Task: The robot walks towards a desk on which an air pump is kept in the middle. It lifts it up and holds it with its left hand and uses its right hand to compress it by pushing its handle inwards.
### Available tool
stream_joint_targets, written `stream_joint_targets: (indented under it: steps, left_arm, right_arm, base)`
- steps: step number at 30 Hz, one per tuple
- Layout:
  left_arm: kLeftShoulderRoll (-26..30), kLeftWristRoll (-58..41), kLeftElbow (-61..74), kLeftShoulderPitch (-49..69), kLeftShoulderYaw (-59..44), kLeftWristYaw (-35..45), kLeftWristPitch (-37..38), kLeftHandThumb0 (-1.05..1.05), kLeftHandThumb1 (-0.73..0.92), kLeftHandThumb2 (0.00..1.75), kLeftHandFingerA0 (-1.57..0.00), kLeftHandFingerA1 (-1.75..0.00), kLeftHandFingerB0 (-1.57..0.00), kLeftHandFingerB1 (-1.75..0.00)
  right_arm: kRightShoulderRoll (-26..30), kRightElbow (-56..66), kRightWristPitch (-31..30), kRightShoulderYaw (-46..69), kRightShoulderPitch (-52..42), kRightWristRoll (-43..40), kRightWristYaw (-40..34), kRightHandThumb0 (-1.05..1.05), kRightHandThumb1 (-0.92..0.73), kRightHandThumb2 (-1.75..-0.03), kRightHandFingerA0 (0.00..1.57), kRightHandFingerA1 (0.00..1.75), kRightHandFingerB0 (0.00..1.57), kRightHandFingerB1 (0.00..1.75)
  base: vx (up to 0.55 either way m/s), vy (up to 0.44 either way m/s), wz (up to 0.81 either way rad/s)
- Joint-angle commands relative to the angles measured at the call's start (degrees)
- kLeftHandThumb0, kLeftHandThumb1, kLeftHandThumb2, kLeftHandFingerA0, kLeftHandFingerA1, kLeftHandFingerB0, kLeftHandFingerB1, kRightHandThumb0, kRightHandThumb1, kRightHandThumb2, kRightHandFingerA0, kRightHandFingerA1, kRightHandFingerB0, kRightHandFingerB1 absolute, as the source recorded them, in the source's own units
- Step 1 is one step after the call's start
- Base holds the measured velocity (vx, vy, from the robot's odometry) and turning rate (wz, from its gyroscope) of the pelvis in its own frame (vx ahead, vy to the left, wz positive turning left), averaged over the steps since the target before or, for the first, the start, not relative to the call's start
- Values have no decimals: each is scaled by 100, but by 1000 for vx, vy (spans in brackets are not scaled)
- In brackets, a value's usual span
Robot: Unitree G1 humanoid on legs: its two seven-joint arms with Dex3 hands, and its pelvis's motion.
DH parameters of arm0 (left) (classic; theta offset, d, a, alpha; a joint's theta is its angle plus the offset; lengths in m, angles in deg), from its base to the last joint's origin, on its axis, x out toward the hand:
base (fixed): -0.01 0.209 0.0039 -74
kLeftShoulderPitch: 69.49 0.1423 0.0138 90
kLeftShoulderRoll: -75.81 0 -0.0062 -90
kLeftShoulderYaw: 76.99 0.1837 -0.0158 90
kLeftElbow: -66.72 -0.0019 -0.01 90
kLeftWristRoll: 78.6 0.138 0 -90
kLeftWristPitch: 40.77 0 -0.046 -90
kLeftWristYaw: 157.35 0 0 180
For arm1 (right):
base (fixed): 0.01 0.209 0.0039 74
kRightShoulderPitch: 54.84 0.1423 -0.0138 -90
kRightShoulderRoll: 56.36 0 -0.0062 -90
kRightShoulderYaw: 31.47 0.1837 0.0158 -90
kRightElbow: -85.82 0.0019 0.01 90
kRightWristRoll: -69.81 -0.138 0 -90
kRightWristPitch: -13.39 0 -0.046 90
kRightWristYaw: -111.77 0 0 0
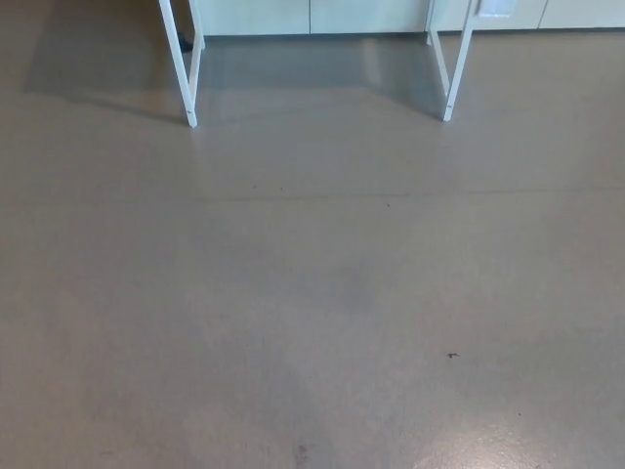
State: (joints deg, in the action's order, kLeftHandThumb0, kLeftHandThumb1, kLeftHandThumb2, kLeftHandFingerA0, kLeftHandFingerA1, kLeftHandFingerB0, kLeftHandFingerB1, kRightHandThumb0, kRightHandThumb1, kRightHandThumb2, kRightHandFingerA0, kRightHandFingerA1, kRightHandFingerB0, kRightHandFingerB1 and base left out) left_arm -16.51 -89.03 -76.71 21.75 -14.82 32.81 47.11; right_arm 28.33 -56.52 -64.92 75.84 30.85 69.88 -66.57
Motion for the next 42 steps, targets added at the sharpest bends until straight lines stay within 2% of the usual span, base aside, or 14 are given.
stream_joint_targets:
  steps: [1,10,15,19,20,26,32,41,42]
  left_arm:
    - [131,-708,19,-48,-465,521,137,-9,72,61,-46,-48,-38,-39]
    - [126,-739,-27,-154,-526,502,185,-14,66,63,-48,-53,-42,-44]
    - [132,-706,8,-152,-449,420,145,-8,70,60,-53,-51,-44,-41]
    - [125,-727,3,-135,-434,418,162,-13,67,63,-48,-51,-43,-43]
    - [136,-731,15,-126,-419,433,144,-8,71,60,-50,-51,-42,-41]
    - [143,-774,73,-68,-388,430,89,-8,69,60,-51,-49,-42,-40]
    - [181,-757,151,18,-322,560,117,-14,71,65,-43,-48,-37,-41]
    - [191,-781,202,117,-276,556,115,-10,70,60,-49,-48,-39,-39]
    - [199,-777,171,107,-271,558,128,-14,68,63,-44,-48,-39,-41]
  right_arm:
    - [-37,-239,893,362,80,-460,-60,-19,-68,-60,64,45,46,38]
    - [-36,-368,1086,410,179,-486,-69,-20,-68,-60,63,44,47,39]
    - [-39,-347,1070,403,140,-499,-127,-20,-68,-60,64,44,47,38]
    - [-37,-382,1139,408,89,-549,-83,-21,-68,-60,63,44,48,39]
    - [-37,-410,1177,397,77,-541,-100,-21,-68,-60,63,45,48,39]
    - [-43,-490,1280,388,13,-565,-88,-21,-67,-60,63,45,47,39]
    - [-61,-574,1342,364,-7,-560,-118,-22,-68,-60,61,45,48,39]
    - [-73,-694,1480,327,-55,-558,-147,-21,-66,-60,62,44,49,40]
    - [-64,-717,1474,313,-43,-538,-178,-21,-67,-60,64,45,51,40]
  base:
    - [0,0,0]
    - [12,8,3]
    - [-22,108,-7]
    - [61,246,-27]
    - [205,368,13]
    - [229,330,2]
    - [246,-7,9]
    - [365,-128,20]
    - [301,-101,-1]
